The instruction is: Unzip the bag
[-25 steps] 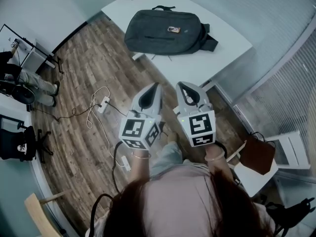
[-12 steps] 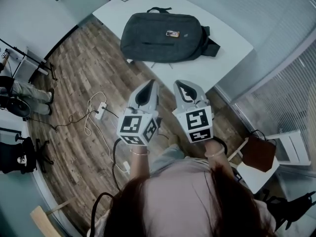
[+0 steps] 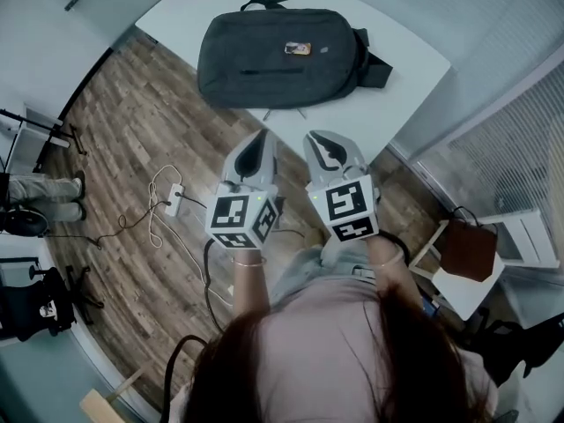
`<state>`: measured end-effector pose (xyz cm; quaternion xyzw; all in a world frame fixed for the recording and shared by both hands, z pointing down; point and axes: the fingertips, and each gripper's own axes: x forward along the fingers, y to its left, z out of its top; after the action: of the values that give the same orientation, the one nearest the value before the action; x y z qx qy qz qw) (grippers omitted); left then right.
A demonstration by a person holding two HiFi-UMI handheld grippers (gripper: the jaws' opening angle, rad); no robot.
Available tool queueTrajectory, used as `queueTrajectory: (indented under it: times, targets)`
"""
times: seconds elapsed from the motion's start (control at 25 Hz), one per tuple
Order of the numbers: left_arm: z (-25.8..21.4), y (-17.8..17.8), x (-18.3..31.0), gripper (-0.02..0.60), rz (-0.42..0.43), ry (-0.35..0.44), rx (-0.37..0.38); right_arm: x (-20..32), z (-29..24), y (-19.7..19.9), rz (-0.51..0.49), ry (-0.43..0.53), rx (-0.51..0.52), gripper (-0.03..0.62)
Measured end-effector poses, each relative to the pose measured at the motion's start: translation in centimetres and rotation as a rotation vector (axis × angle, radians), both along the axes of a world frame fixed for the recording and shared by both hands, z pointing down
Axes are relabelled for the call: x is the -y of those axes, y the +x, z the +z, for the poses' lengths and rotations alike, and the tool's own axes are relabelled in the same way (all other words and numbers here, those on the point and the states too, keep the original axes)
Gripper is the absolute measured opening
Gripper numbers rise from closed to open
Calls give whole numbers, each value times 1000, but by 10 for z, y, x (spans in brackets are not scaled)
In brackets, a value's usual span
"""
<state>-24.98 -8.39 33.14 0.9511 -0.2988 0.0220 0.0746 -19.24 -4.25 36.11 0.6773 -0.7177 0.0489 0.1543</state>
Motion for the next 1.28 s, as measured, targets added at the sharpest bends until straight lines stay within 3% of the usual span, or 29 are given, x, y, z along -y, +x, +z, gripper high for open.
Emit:
queueTrajectory:
  times: [0.4, 0.8, 1.28]
  targets:
    - [36, 24, 25, 11, 4, -53, 26, 25, 38, 22, 6, -88, -8, 37]
    - [69, 44, 59, 11, -39, -93, 62, 62, 77, 38, -50, -173, -22, 49]
    - [101, 68, 92, 11, -27, -126, 116, 100, 118, 46, -92, -276, -40, 55]
